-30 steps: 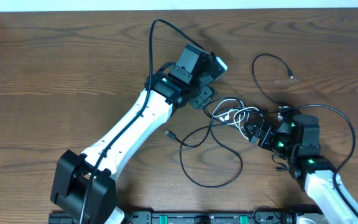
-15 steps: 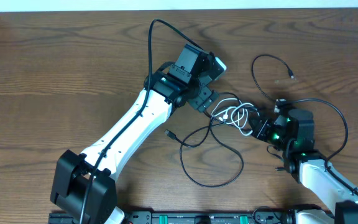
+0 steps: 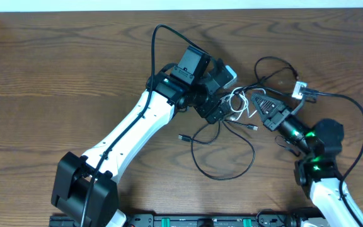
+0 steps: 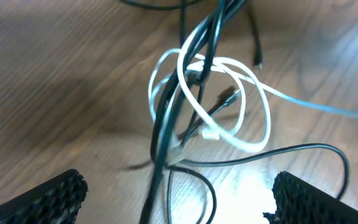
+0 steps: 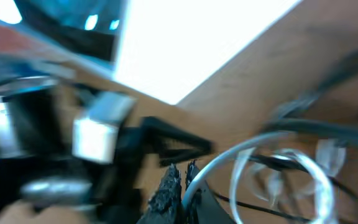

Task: Untangle cables

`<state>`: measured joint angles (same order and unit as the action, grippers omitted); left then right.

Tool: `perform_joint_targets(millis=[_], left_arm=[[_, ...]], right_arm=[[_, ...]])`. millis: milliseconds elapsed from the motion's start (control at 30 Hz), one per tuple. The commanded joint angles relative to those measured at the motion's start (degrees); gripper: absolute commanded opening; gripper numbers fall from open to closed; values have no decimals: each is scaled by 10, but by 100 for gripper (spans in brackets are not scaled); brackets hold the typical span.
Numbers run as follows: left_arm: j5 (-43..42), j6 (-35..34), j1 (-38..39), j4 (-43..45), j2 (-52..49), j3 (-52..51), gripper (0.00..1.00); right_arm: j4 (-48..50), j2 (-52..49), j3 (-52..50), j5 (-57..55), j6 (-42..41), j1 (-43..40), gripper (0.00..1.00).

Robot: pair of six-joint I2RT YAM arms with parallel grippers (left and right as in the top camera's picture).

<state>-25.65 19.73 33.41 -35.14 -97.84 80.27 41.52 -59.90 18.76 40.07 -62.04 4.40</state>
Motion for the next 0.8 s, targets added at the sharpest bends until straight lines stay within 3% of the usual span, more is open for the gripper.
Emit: perform_joint_targets(millis=[0, 267, 500, 767], left_arm=[[-34, 0, -2, 3, -8, 6, 96], [-70, -46, -2, 52, -8, 6, 96], [-67, -48, -2, 58, -8, 6, 96], [-33, -48, -2, 38, -8, 6, 96]], right_arm=[[14, 15, 3, 52, -52, 1, 1], [20, 15, 3, 87, -94, 1, 1], [120, 15, 3, 118, -158, 1, 1], [159, 15, 3, 126, -195, -2, 1]])
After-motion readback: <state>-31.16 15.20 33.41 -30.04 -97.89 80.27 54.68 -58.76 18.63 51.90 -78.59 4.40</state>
